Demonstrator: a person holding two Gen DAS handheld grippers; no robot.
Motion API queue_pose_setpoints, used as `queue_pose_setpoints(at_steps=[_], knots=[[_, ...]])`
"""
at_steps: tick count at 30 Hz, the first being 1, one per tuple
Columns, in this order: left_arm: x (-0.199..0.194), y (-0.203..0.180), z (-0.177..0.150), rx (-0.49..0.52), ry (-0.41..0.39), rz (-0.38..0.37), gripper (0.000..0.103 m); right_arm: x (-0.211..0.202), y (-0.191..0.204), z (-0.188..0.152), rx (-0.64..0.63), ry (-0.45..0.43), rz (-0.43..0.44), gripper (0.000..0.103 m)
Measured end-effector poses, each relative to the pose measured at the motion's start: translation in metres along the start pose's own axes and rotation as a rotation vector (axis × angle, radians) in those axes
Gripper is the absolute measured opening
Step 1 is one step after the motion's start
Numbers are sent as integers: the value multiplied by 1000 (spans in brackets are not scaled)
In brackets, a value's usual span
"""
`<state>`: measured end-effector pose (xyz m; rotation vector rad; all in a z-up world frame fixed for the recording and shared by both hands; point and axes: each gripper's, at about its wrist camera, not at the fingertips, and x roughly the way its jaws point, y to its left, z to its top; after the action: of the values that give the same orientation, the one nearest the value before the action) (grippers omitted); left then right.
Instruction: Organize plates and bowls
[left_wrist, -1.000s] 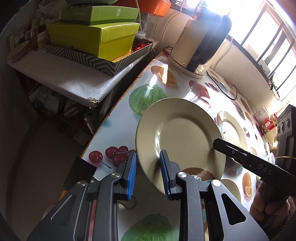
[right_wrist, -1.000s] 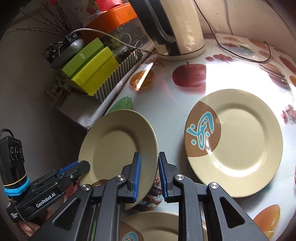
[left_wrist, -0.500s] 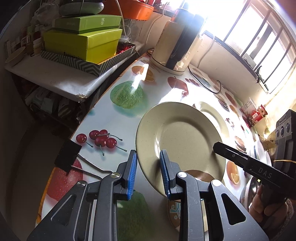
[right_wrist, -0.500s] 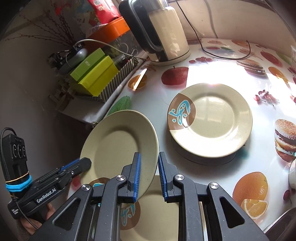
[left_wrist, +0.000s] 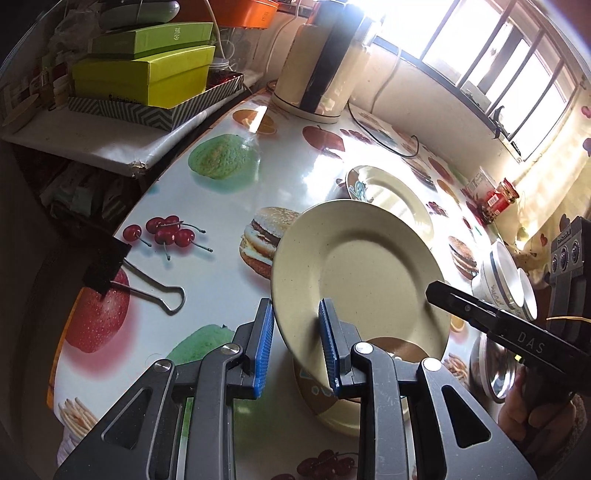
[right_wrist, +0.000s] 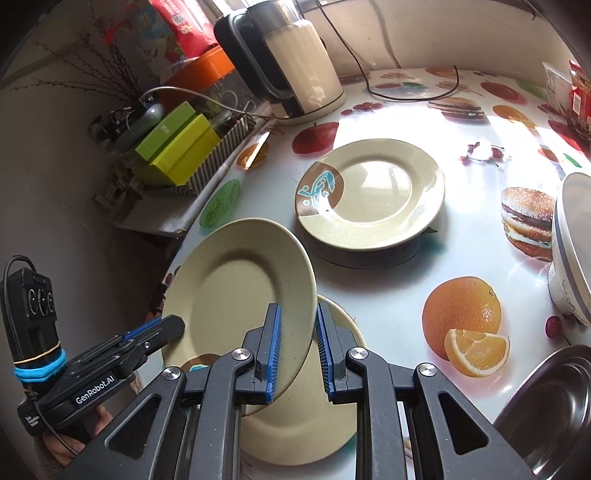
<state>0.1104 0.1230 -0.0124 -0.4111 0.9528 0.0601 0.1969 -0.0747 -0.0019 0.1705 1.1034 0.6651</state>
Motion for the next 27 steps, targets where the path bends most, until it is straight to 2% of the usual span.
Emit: queue_pose_setpoints(at_steps=[13,27], knots=[[10,-15,-21,35,37,-2,26,-8,-22,-28,39,15,-21,19],[16,-16,-35,50,62,9,26,-8,-25,-41,44,25,-37,19]])
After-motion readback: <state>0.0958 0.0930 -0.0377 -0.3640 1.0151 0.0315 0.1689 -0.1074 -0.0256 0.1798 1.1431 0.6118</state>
